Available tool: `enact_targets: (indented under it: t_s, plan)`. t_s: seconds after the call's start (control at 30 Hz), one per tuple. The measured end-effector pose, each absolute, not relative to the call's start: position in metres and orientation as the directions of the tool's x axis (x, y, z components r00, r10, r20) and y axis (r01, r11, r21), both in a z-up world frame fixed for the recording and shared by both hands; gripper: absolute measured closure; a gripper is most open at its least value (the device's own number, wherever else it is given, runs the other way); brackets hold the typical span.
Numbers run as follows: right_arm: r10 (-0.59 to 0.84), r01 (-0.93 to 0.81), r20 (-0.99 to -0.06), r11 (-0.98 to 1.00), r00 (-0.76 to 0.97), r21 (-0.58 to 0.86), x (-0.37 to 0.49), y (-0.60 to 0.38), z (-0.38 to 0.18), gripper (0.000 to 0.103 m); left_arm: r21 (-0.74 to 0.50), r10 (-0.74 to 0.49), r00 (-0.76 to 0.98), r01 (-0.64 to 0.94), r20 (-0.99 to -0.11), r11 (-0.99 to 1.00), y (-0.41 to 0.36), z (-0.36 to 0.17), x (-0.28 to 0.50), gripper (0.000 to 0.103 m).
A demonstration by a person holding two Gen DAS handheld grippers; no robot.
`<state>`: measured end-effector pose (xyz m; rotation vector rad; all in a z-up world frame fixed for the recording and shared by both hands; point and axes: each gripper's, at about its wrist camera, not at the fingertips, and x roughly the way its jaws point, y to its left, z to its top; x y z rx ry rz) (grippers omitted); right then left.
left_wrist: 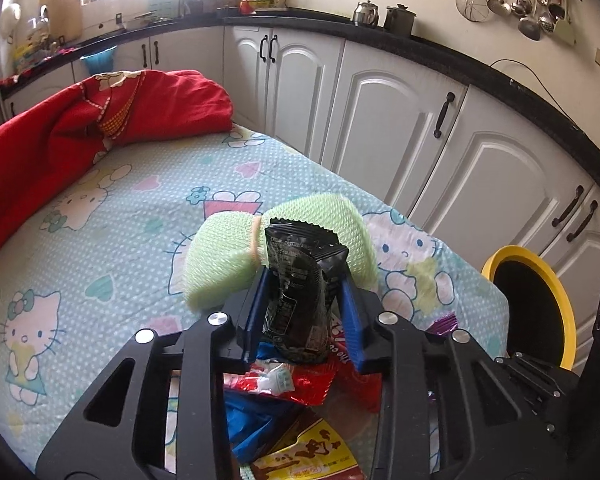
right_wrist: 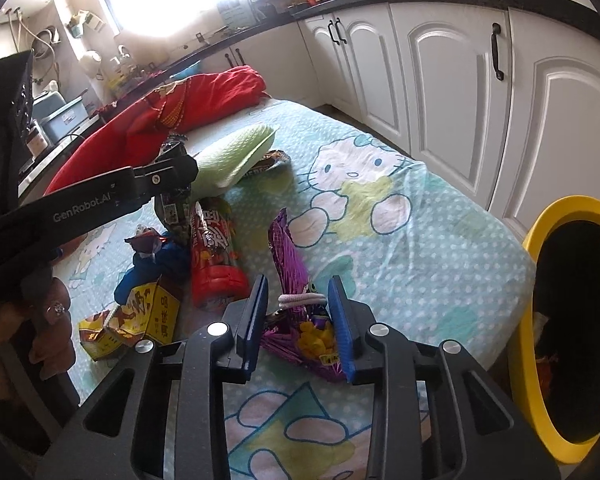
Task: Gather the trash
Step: 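Grasp the black wrapper with the left tool while the right tool grasps the purple wrapper, then carry the black wrapper with the left tool while the right tool carries the purple wrapper to the bin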
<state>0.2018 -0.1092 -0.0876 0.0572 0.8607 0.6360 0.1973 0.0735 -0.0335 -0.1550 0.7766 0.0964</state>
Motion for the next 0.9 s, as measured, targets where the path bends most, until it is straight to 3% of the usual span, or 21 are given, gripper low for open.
enact_targets:
  t_s: [0.23, 0.9]
  plan:
    - [0.545, -0.502, -0.677, 0.815, 0.494, 0.290, 0.193, -0.117, -0.084, 0.079, -0.127, 0.018, 0.743, -0.138, -0.669, 0.982, 0.074, -0.023, 0.186, 0.084]
    - [0.539, -0.477, -0.607, 0.833, 0.585, 0.281, 0.174, -0.171, -0.048, 0.082, -0.167, -0.054, 0.813, -0.054, -0.580, 0.985, 0.037, 0.020, 0.164, 0.086]
